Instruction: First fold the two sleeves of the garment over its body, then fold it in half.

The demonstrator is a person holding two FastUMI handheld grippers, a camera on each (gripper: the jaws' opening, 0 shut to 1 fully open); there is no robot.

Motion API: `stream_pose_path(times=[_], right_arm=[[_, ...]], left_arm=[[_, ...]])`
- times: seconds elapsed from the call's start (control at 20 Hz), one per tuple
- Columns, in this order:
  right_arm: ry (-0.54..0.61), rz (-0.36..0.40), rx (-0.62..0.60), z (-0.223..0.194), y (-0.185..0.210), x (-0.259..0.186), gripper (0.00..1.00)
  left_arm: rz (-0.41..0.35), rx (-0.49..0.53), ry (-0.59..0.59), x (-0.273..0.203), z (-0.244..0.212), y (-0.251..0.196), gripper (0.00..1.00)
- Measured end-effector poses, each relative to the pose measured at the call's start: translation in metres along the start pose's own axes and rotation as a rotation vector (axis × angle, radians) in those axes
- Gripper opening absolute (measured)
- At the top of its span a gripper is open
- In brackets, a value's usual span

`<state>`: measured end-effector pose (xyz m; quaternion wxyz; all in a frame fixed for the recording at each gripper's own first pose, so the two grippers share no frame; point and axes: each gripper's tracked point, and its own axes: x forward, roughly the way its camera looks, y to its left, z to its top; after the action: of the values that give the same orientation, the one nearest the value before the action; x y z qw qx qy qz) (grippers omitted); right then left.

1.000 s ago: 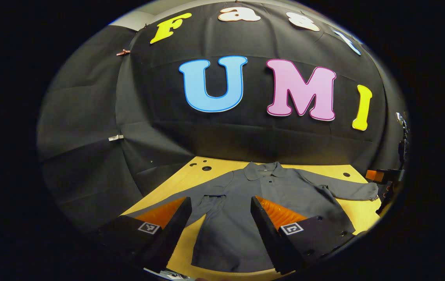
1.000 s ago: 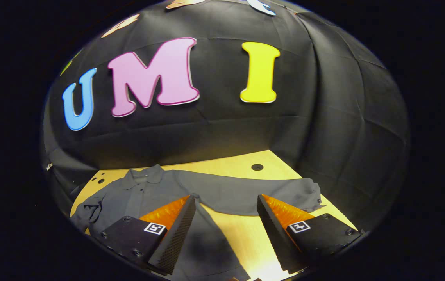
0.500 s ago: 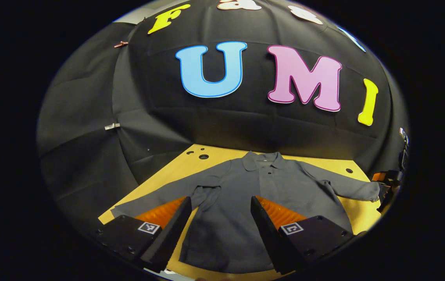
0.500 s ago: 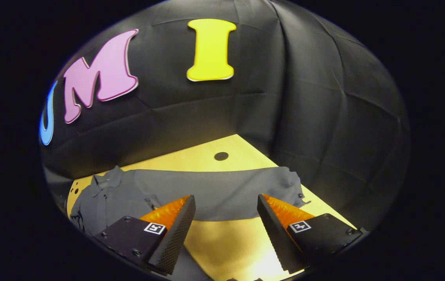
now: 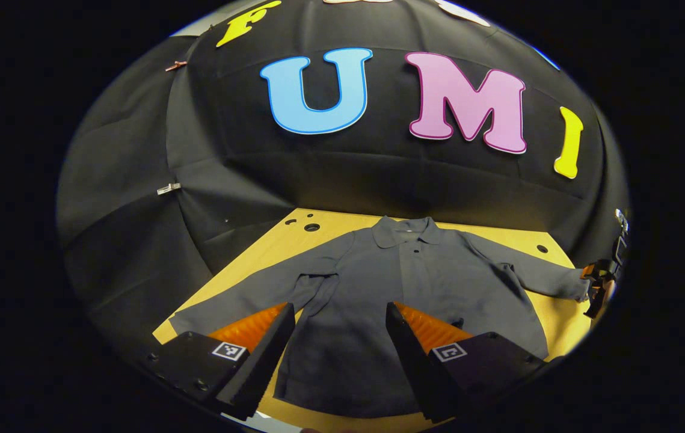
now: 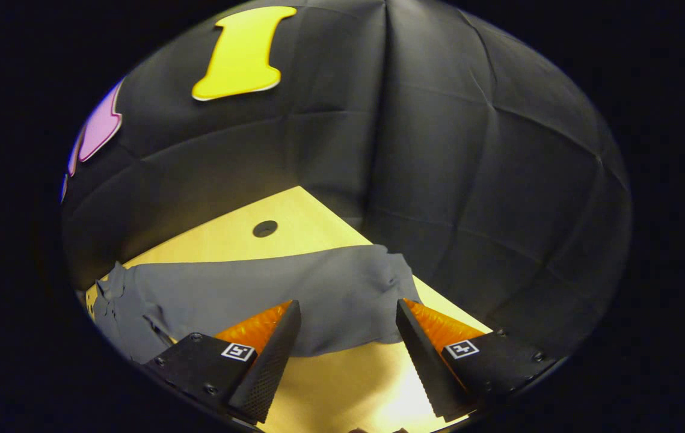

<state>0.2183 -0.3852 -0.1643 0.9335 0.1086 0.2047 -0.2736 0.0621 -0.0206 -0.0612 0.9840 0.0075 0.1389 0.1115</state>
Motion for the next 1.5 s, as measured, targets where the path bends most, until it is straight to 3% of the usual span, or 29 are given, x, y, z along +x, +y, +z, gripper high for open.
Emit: stream_pose_path(times=[0.25, 0.65, 0.7, 0.75, 0.8, 0.85, 1.05, 1.15, 1.25, 1.5], right_arm=[[0.042, -0.080, 0.066, 0.013, -0.029, 0.044, 0.98], [0.132, -0.112, 0.132, -0.009, -0.049, 0.080, 1.00], [0.139, -0.116, 0.121, -0.009, -0.048, 0.078, 0.89], [0.136, -0.118, 0.100, -0.008, -0.048, 0.079, 1.00], [0.145, -0.125, 0.061, -0.009, -0.046, 0.078, 0.99], [0.146, -0.103, 0.032, -0.011, -0.044, 0.079, 0.94], [0.155, -0.070, 0.030, -0.005, -0.035, 0.073, 0.30], [0.166, -0.053, 0.030, -0.006, -0.030, 0.073, 0.15], [0.189, -0.027, 0.031, -0.009, -0.024, 0.072, 0.08], [0.134, -0.010, 0.001, 0.025, -0.017, 0.057, 0.07]], left_arm=[[-0.042, 0.025, 0.042, 0.015, -0.005, -0.020, 0.96], [-0.090, 0.057, 0.052, 0.021, -0.006, -0.043, 0.97], [-0.091, 0.052, 0.052, 0.021, -0.006, -0.043, 0.98], [-0.091, 0.048, 0.050, 0.022, -0.005, -0.044, 0.98], [-0.091, 0.047, 0.052, 0.022, -0.007, -0.044, 0.98], [-0.088, 0.046, 0.054, 0.022, -0.008, -0.043, 0.98], [-0.077, 0.024, 0.067, 0.022, -0.013, -0.041, 0.98], [-0.070, 0.020, 0.066, 0.022, -0.012, -0.037, 0.98], [-0.063, 0.016, 0.061, 0.020, -0.011, -0.034, 0.98], [-0.048, -0.009, 0.048, 0.017, -0.012, -0.021, 0.98]])
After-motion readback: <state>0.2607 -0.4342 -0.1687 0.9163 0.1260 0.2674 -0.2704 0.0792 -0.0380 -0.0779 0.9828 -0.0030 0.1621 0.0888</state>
